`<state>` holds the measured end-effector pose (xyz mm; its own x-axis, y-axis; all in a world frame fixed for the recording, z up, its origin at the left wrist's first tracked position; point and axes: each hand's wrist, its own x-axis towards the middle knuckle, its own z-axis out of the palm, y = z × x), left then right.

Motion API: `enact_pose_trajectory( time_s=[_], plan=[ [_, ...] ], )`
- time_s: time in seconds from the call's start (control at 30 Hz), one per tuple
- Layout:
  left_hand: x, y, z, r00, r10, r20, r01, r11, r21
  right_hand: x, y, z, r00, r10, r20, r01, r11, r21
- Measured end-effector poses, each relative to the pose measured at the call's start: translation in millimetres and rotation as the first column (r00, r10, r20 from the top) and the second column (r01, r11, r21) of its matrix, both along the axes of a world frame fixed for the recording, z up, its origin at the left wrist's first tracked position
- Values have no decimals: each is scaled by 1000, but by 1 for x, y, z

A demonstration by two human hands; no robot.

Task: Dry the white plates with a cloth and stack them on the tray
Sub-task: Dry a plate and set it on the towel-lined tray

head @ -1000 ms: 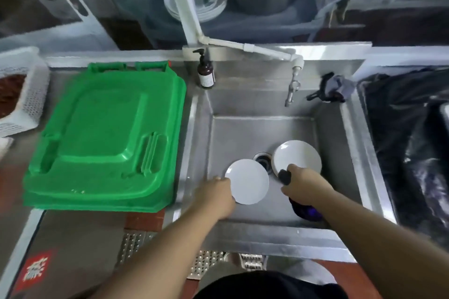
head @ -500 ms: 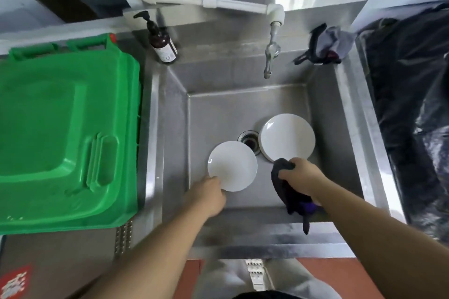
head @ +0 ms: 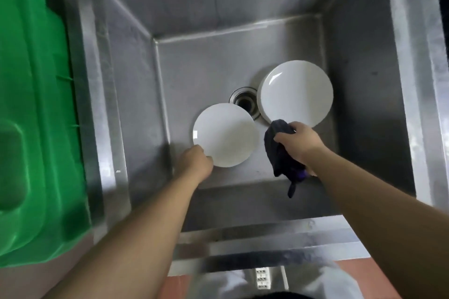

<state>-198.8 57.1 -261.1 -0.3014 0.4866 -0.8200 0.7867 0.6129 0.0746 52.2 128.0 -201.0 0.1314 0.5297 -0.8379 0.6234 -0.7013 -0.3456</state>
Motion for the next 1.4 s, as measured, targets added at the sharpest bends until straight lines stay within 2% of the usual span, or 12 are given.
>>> enact_pose_trajectory(
  time_s=[0.2, 0.33, 0.47, 0.53, 0.63, 0.77, 0.87, 1.1, 1.3, 1.4],
  plan=[
    [-13, 10, -53, 934, 357, -19, -354, 931, 93, -4, -3, -32, 995, -95, -32, 95, 995, 4],
    [-14, 11, -71, 850, 526, 1, -521, 843, 134, -4, -7, -42, 988, -148, -53, 150, 988, 36],
    [-12, 10, -74, 762, 642, 85, -647, 753, 121, -5, -9, -45, 984, -166, -64, 169, 985, 43],
    [-15, 7, -84, 702, 699, 137, -712, 696, 93, -4, -10, -44, 984, -168, -66, 171, 984, 45],
    [-19, 2, -90, 566, 791, 233, -817, 576, 28, -2, -13, -39, 982, -173, -71, 176, 984, 37],
    [-17, 3, -70, 447, 839, 310, -881, 473, -7, 1, -16, -26, 982, -175, -75, 178, 983, 37],
    [-14, 7, -52, 396, 842, 366, -898, 439, -39, 3, -19, -14, 976, -200, -84, 203, 979, 34],
    [-8, 10, 1, 424, 779, 463, -870, 493, -33, 10, -32, 31, 958, -261, -115, 267, 963, 44],
    [-18, -6, 64, 373, 773, 513, -900, 435, -2, 13, -45, 84, 940, -309, -141, 320, 945, 61],
    [-26, -16, 105, 314, 766, 560, -912, 408, -46, 11, -52, 115, 920, -358, -157, 372, 926, 69]
  ],
)
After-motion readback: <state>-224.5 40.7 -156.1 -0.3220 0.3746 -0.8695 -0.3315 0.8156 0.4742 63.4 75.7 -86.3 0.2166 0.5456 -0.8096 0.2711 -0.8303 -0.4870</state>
